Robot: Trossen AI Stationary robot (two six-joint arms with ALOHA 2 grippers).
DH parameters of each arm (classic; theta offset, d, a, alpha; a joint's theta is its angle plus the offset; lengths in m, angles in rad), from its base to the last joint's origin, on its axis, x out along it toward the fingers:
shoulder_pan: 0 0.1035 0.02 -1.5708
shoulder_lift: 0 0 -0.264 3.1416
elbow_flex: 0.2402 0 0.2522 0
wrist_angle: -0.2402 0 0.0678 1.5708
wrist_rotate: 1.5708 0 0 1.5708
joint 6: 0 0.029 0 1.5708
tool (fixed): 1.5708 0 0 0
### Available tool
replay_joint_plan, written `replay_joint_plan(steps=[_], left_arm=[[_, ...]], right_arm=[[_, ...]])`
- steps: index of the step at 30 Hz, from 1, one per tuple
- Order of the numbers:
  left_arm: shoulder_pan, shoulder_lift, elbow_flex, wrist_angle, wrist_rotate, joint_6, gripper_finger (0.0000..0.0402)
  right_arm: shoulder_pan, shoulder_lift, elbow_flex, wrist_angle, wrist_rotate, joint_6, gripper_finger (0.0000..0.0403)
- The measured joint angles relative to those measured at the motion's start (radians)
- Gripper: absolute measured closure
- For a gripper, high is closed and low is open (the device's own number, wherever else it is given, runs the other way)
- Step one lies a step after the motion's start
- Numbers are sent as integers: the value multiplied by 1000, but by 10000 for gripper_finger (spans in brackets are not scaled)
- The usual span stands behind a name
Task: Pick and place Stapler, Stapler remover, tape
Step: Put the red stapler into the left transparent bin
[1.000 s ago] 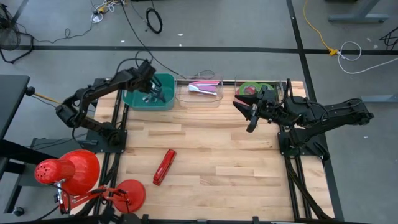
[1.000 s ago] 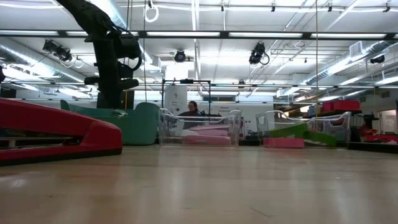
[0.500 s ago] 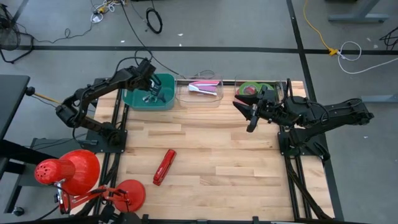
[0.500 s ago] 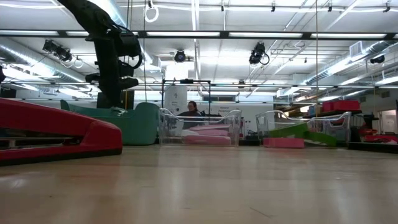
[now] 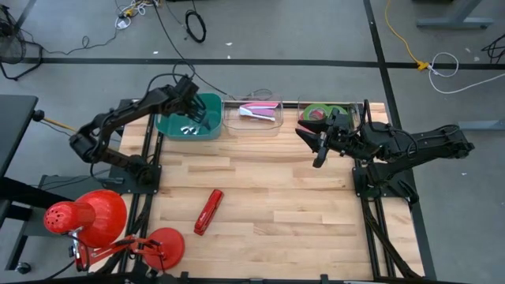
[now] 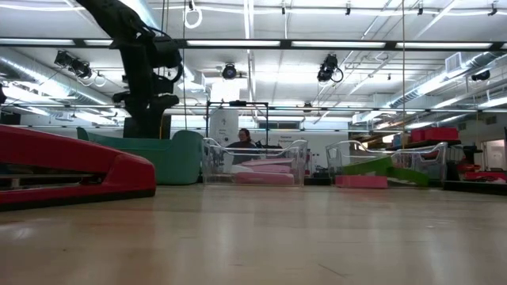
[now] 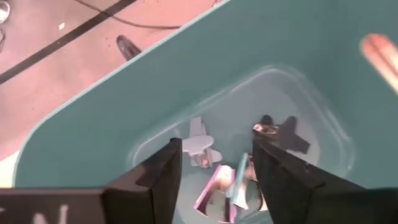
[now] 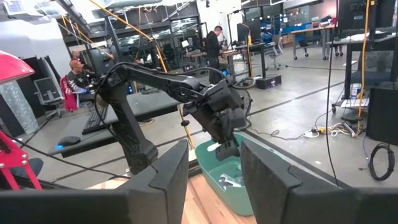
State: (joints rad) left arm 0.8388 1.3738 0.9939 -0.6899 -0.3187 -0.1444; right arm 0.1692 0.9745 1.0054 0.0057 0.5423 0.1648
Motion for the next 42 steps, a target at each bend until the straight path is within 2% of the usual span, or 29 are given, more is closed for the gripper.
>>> replay_joint_plan(steps=[6,17,25,34,42], left_arm=[[-26,-60,0,-3,26,-1,194],[-131,-187,0,0,323,0,197],[-255,-259,0,2,484,-1,197],[-432,-322,0,-2,500,-9,197],[-624,-323,0,-1,522,-51,197]], right_arm=[[0,0,0,0,0,-1,257],[0,0,0,-2,0,-23,257],[0,0,0,-39,-3,-27,257],[0,0,0,-39,-10,-27,257],[0,0,0,-38,-10,-28,257]])
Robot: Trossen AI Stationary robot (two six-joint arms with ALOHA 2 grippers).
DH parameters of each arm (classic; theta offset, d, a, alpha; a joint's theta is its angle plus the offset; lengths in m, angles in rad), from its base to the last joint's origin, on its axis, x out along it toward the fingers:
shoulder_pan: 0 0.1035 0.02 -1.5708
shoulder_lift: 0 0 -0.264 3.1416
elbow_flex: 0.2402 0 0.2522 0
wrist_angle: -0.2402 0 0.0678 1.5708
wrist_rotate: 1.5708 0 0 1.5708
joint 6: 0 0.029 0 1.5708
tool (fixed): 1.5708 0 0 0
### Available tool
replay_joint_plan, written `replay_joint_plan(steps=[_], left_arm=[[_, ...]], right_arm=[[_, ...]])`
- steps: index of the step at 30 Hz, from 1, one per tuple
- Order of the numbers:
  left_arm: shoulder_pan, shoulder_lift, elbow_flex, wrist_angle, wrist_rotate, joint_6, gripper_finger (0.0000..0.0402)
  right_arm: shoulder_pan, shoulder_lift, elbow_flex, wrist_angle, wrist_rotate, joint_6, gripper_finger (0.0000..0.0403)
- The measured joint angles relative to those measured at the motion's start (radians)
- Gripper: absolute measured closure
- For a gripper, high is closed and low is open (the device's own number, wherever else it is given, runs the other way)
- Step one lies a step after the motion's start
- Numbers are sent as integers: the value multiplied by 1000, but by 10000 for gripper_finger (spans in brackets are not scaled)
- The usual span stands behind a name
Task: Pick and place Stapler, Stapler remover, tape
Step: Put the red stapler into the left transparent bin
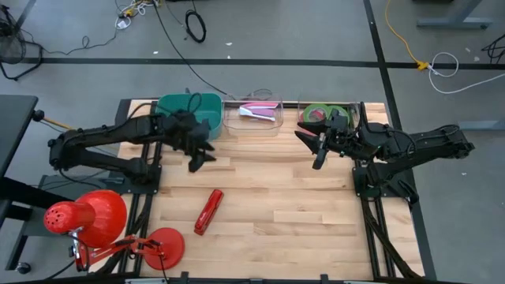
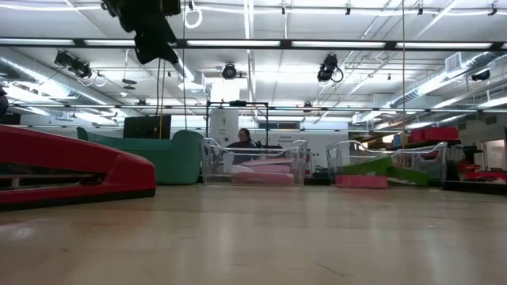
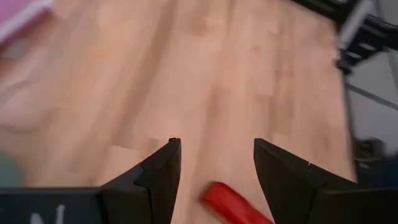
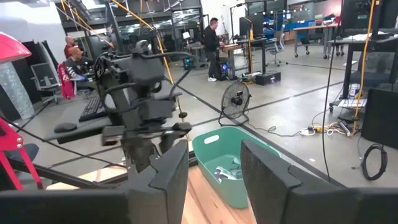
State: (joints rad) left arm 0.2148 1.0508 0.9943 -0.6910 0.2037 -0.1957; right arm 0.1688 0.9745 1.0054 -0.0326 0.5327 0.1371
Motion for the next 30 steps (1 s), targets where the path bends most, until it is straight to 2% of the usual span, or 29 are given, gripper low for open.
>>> replay_joint_plan(steps=[6,12,21,30], left_arm=[[-155,0,0,-2,9,-126,197],[-272,0,0,-13,-23,-232,198],[-401,22,0,-19,-77,-379,198],[-491,124,0,-58,-128,-494,214]], right_arm=[[0,0,0,1,0,-2,257],[0,0,0,1,0,-2,257],[0,0,0,1,0,-2,257],[0,0,0,1,-1,1,257]])
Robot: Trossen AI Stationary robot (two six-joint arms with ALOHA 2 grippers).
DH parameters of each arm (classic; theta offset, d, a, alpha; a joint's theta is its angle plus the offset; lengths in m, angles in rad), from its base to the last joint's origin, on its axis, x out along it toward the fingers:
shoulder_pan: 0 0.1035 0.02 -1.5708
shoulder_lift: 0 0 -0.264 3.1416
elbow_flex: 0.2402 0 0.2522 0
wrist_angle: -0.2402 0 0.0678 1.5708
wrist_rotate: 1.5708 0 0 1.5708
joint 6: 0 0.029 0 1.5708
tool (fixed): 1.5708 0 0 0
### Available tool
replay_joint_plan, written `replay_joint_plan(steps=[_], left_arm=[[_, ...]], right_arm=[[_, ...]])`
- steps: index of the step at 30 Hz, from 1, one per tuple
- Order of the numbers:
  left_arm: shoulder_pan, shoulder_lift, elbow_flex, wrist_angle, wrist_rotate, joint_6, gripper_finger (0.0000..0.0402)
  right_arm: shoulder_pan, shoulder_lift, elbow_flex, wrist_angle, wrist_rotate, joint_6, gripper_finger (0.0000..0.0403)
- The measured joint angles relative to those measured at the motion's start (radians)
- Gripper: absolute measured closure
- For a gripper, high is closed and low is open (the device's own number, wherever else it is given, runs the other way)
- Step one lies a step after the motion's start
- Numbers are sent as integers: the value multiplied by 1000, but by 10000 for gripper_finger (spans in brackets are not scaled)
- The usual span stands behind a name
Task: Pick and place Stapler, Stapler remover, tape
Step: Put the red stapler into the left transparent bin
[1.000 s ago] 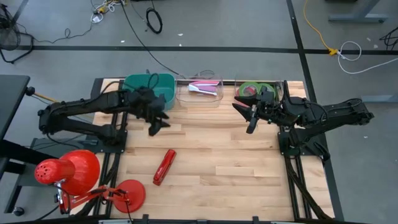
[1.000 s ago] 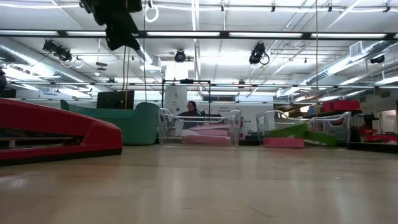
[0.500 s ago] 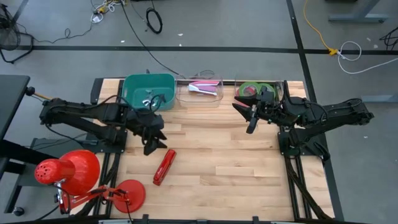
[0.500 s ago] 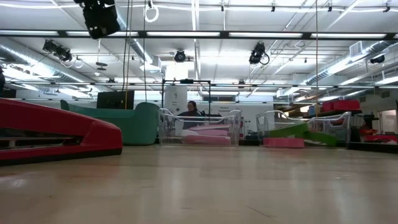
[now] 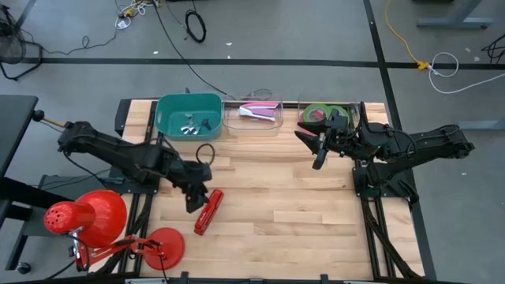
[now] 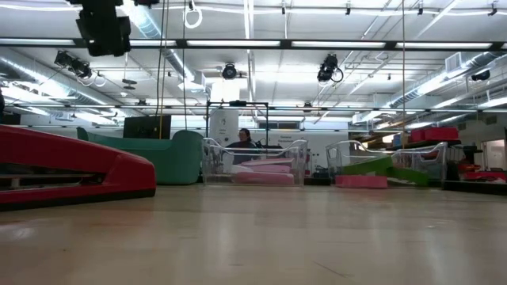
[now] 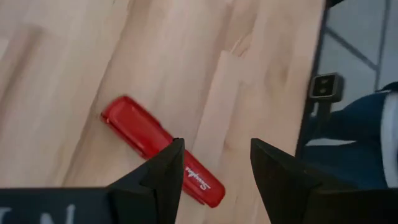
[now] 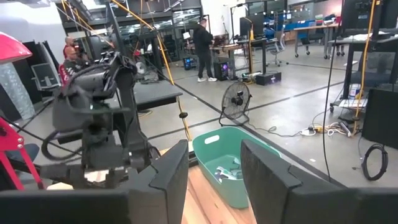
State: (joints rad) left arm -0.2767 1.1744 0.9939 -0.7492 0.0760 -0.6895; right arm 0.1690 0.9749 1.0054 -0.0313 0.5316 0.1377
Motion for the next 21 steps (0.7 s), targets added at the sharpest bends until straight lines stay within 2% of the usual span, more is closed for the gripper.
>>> replay_joint_plan(steps=[5,10,13,17,21], left_arm=[[-10,66,0,-26,2,-78,227],[-10,121,-1,-11,78,-102,232],[-10,150,-1,5,82,-153,230],[8,183,-1,2,138,-320,214],[8,213,-1,2,156,-460,178]], right_arm=[[0,0,0,0,0,0,257],[0,0,0,0,0,0,257],[0,0,0,0,-1,0,257],[1,0,0,0,-37,12,257],[1,0,0,0,-69,12,257]])
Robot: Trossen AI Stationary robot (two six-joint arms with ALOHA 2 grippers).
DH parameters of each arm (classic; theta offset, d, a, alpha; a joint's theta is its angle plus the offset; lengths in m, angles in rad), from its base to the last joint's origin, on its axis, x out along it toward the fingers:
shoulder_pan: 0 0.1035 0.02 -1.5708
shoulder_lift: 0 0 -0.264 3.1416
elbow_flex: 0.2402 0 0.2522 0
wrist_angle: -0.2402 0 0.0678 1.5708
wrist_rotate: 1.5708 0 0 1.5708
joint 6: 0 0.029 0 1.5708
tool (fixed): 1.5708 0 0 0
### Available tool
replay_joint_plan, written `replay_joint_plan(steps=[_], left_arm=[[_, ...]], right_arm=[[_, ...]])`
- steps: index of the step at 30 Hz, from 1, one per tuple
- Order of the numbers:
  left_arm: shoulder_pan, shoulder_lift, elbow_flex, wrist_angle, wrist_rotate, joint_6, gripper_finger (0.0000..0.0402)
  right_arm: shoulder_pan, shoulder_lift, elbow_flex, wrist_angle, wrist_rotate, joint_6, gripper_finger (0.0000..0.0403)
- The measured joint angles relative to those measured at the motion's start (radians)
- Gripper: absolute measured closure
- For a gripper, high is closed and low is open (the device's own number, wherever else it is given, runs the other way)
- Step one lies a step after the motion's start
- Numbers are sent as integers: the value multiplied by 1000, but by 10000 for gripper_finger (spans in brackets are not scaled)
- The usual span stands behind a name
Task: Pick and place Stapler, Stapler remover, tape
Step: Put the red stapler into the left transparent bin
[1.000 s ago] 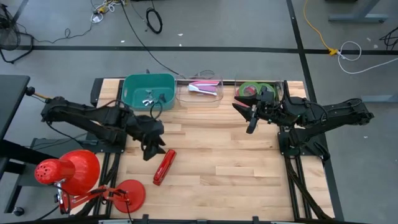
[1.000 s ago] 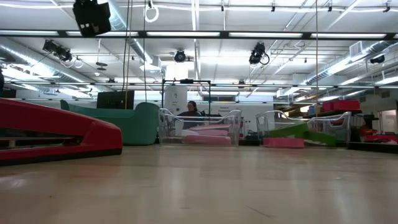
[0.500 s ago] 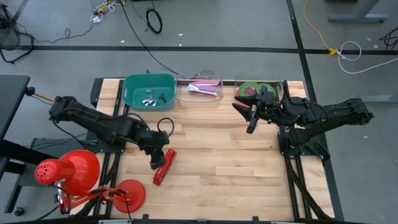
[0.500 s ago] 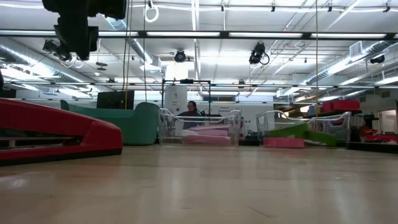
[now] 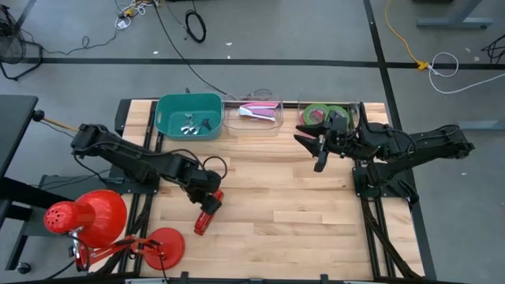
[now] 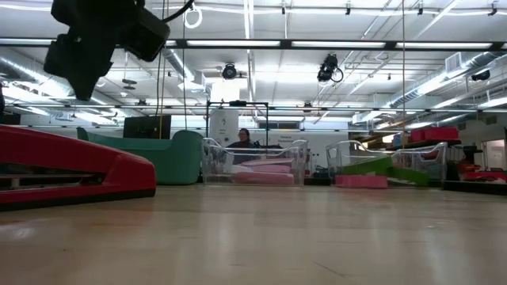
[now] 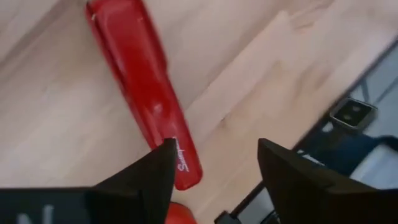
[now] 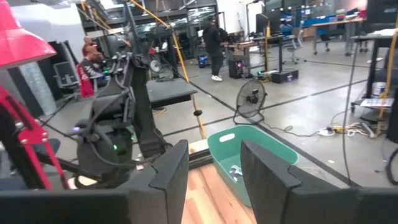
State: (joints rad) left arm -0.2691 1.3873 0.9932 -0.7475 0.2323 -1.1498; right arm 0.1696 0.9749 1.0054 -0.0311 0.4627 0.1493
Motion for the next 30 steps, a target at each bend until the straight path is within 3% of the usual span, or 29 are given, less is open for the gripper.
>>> replay_joint_plan(steps=[9,19,30], left_arm=[[-4,79,0,-12,-37,-102,108],[-5,175,1,-64,-74,-105,106],[-18,306,1,-13,-23,-96,106]], right_arm=[[0,0,0,0,-9,0,257],[0,0,0,-5,-11,0,257],[0,0,0,-24,-11,-1,257]])
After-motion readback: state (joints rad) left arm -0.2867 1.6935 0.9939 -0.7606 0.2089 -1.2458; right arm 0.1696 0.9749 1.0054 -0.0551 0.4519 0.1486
